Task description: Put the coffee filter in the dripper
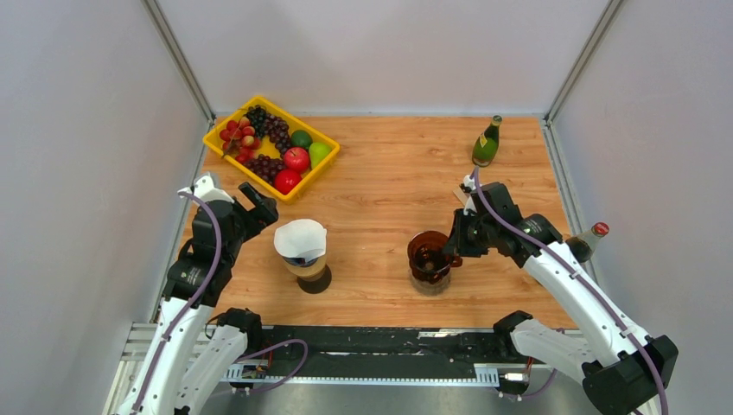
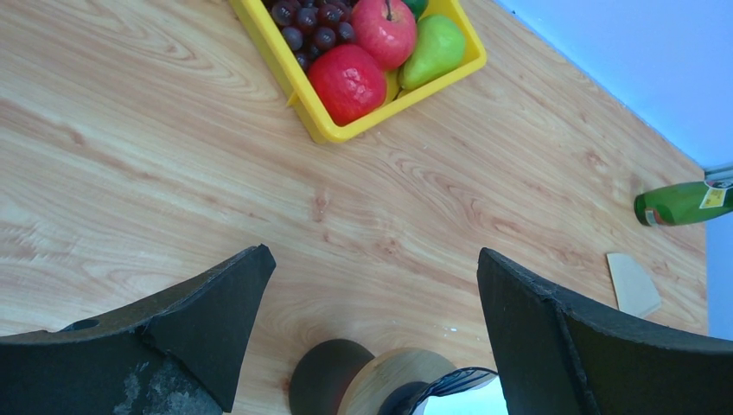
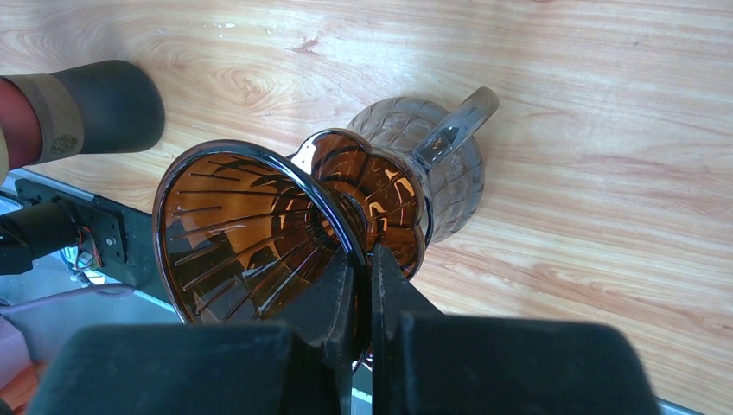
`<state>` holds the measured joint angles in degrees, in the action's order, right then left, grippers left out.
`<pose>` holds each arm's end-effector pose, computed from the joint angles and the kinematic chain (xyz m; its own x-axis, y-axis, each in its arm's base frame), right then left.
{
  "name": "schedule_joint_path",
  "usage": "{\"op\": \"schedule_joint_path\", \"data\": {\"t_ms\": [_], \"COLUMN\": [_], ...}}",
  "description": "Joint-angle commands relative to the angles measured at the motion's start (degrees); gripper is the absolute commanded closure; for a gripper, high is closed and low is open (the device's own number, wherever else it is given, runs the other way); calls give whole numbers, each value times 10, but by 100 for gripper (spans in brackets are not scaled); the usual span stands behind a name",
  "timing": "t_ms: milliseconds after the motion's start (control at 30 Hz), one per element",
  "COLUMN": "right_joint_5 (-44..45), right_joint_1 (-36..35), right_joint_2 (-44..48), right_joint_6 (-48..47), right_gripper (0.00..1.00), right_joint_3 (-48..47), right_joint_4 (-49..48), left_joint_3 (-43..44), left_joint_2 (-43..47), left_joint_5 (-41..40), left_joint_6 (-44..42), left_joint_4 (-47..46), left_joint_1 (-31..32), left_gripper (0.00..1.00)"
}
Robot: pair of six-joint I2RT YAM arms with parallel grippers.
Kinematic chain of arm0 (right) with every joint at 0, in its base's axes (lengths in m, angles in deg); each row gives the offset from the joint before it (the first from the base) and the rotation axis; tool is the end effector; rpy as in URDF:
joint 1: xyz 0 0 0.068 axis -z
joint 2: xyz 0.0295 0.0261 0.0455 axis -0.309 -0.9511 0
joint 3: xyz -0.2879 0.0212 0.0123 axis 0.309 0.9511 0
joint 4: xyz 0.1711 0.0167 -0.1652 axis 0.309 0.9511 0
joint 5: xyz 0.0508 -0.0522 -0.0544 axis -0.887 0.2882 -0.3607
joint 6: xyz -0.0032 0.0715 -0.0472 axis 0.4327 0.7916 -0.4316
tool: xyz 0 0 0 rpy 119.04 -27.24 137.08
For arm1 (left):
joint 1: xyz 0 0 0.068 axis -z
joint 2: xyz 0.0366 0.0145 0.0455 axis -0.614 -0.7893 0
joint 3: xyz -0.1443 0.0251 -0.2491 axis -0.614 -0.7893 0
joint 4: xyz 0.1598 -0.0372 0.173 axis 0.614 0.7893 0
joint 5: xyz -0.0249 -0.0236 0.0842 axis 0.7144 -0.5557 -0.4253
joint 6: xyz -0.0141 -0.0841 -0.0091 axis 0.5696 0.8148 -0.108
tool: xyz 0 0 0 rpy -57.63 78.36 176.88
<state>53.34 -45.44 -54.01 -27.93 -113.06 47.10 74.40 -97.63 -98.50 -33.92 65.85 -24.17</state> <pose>0.1445 0.0885 0.2733 -0.9017 0.0218 -0.4319 -0.1498 0.9211 0.3594 0.1303 -0.0113 0.3146 -0.2989 -0.5733 -0.7629 -0.2643 0.8179 -0.5111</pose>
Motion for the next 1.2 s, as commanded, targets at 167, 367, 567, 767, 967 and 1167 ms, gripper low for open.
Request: {"op": "schedule_joint_path", "data": {"t_ms": [167, 367, 567, 767, 967, 1167], "right_joint_5": [18, 26, 31, 46, 101, 206], "right_joint_1": [9, 10, 10, 10, 10, 11], "right_joint_2": [2, 2, 2, 7, 6, -23], "right_joint_6": [22, 23, 23, 17, 10, 27], "right_gripper": [87, 72, 58, 36, 7, 0], "right_joint_3": [-28, -33, -39, -74, -130, -181], "right_joint_4": [49, 53, 54, 57, 55, 45], "left_joint_3": [27, 29, 31, 38, 37, 33], "left_joint_2": [8, 7, 5, 5, 5, 6], "left_joint_5": [-16, -17, -20, -25, -28, -26], "left_joint_6": [-8, -9, -10, -12, -12, -13], "left_joint_4": [2, 2, 2, 5, 5, 3], "left_joint_1": [-4, -4, -4, -4, -4, -4], "left_gripper": [0, 0, 0, 0, 0, 0]}}
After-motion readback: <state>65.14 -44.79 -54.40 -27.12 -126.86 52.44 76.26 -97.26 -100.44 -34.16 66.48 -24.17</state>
